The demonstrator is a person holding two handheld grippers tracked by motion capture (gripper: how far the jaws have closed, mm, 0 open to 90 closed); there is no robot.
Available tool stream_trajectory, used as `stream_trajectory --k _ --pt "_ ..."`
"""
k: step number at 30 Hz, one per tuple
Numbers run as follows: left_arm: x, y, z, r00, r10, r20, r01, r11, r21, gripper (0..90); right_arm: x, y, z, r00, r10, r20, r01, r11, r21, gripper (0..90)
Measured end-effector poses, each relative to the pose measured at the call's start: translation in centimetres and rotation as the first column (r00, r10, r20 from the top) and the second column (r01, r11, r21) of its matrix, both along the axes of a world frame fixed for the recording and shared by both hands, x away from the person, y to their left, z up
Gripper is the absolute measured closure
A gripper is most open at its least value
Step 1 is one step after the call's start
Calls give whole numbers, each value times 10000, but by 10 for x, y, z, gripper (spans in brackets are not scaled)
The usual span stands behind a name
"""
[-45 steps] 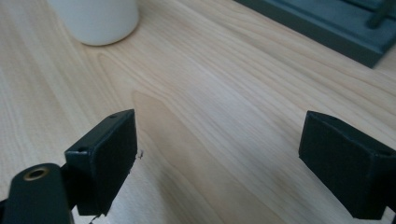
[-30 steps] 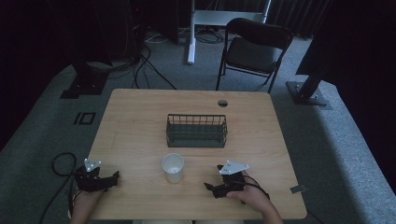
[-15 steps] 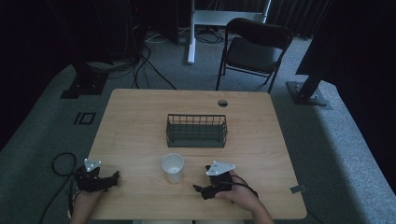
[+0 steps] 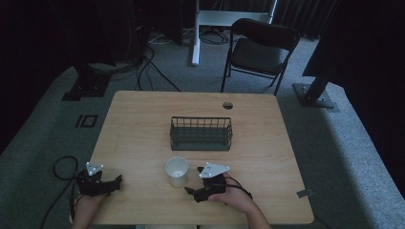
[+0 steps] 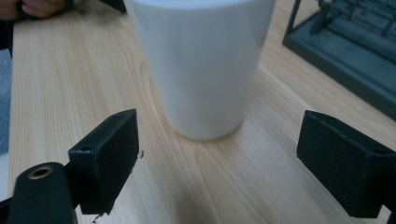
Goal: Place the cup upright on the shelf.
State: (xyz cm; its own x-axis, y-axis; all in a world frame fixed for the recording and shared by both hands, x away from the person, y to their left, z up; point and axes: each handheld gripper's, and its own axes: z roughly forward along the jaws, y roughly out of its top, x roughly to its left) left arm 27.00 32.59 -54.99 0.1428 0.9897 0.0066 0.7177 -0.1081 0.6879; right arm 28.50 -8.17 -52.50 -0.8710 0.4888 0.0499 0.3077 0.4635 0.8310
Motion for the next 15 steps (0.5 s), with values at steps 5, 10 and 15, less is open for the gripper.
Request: stream_trajectory --k 5,10,15 --pt "0 0 0 10000 -25 -13 25 10000 8 9 4 8 4 10000 23 76 -24 9998 174 127" --pt "0 0 0 10000 -23 -13 23 10000 7 9 8 15 9 9997 27 245 -38 9990 451 127" --pt "0 0 0 10000 -24 -13 24 10000 7 9 10 25 11 9986 247 463 -275 9977 618 127"
